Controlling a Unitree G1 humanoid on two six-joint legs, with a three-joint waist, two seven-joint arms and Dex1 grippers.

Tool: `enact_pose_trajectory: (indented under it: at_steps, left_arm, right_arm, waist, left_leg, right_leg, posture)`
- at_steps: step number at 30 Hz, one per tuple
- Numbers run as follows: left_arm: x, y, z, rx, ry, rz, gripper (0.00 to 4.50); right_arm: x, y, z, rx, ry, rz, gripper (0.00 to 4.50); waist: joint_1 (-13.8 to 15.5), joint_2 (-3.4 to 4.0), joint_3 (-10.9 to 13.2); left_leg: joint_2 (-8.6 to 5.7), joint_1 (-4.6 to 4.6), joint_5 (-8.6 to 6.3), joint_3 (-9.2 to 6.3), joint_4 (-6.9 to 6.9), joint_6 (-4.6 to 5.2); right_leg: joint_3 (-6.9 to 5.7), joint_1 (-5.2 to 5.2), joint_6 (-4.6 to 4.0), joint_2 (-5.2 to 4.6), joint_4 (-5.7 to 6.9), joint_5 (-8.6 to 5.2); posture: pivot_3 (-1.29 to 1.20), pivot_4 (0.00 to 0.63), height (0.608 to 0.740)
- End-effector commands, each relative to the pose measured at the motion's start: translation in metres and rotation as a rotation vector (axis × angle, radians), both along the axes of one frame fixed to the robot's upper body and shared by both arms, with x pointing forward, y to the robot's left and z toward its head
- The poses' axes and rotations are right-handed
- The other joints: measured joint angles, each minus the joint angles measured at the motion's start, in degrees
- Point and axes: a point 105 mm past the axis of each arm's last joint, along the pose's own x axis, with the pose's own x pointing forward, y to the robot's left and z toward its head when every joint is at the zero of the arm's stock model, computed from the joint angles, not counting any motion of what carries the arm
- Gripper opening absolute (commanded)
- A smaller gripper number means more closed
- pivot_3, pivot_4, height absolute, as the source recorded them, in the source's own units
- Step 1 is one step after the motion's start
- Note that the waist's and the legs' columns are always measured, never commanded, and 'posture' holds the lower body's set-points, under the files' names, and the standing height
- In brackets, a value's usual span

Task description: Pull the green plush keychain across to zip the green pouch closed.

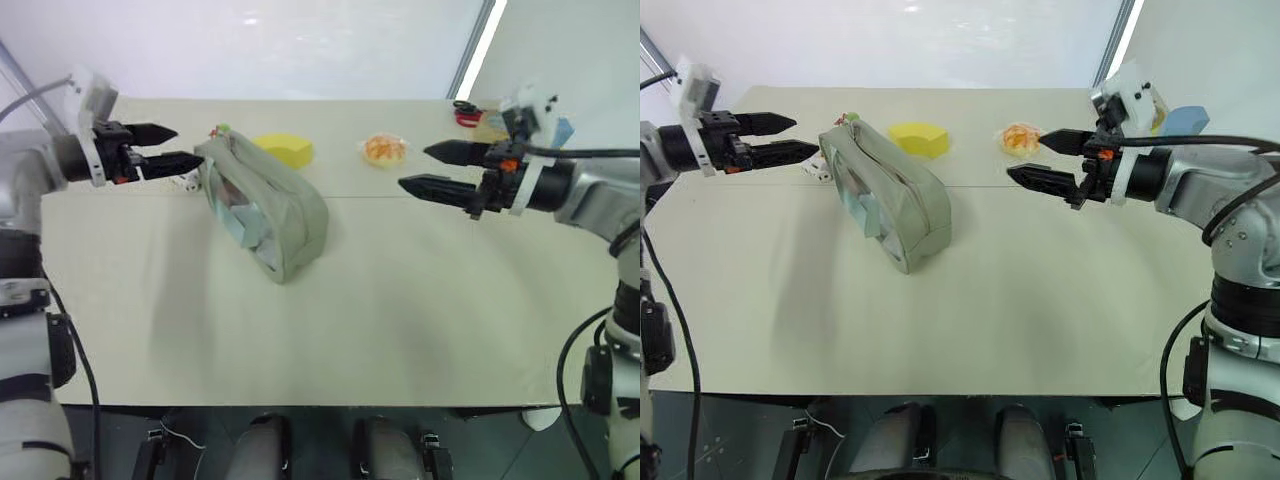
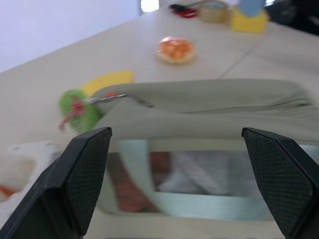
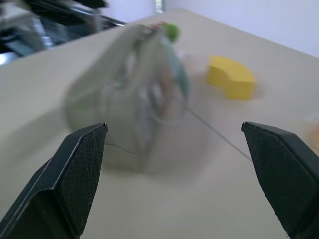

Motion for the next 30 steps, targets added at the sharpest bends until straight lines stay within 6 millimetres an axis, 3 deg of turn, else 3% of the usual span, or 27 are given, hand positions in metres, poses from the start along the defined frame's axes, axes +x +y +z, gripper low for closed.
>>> enact_pose_trajectory:
  at_steps: [1, 10, 16, 22, 25, 30]
  left_arm:
    - [-0.009, -0.004, 0.013, 0.026, -0.044, -0.044, 4.46]
    - [-0.003, -0.004, 0.011, 0.049, -0.06, -0.026, 4.46]
    - [-0.004, -0.013, 0.014, 0.051, -0.069, -0.072, 4.46]
    - [-0.019, -0.03, 0.021, 0.054, -0.059, -0.172, 4.46]
    - [-0.036, -0.044, 0.023, 0.09, -0.053, -0.268, 4.46]
    - [-0.043, -0.045, 0.023, 0.11, -0.055, -0.274, 4.46]
  right_arm:
    - [-0.006, 0.006, 0.01, -0.011, -0.043, 0.022, 4.5]
    - [0.0, 0.001, 0.005, -0.05, -0.061, -0.036, 4.5]
    - [0.0, 0.006, 0.006, -0.053, -0.074, -0.036, 4.5]
    - [0.005, 0.032, -0.004, -0.06, -0.061, 0.01, 4.5]
    - [0.009, 0.055, -0.015, -0.048, -0.038, 0.063, 4.5]
    - [0.027, 0.074, -0.035, -0.069, -0.015, 0.044, 4.5]
  waist:
    - [0.03, 0.0, 0.0]
    - [-0.08, -0.01, 0.0]
    - [-0.04, -0.01, 0.0]
    - [-0.29, -0.01, 0.0]
    - [-0.37, -0.01, 0.0]
    - [-0.36, 0.0, 0.0]
  left_leg:
    - [-0.01, 0.0, 0.0, 0.0, 0.0, 0.0]
    - [-0.04, -0.4, 0.11, 0.03, 0.08, -0.19]
    - [-0.04, -0.4, 0.1, 0.04, 0.09, -0.16]
    - [-0.03, -0.39, 0.12, 0.03, 0.09, -0.19]
    - [-0.02, -0.4, 0.15, 0.03, 0.09, -0.24]
    - [-0.03, -0.4, 0.15, 0.03, 0.11, -0.26]
  right_leg:
    - [0.0, 0.0, 0.0, 0.0, 0.0, 0.0]
    - [0.01, -0.44, 0.0, 0.0, 0.13, 0.0]
    - [0.0, -0.44, 0.0, 0.0, 0.14, 0.0]
    - [0.01, -0.45, 0.0, 0.0, 0.16, 0.0]
    - [0.01, -0.48, 0.0, 0.01, 0.18, 0.0]
    - [0.02, -0.47, 0.0, 0.01, 0.19, 0.0]
  posture:
    - [0.0, 0.15, 0.74]
    - [0.0, 0.15, 0.74]
    - [0.0, 0.15, 0.74]
    - [0.0, 0.15, 0.74]
    - [0.0, 0.15, 0.74]
    - [0.0, 0.15, 0.74]
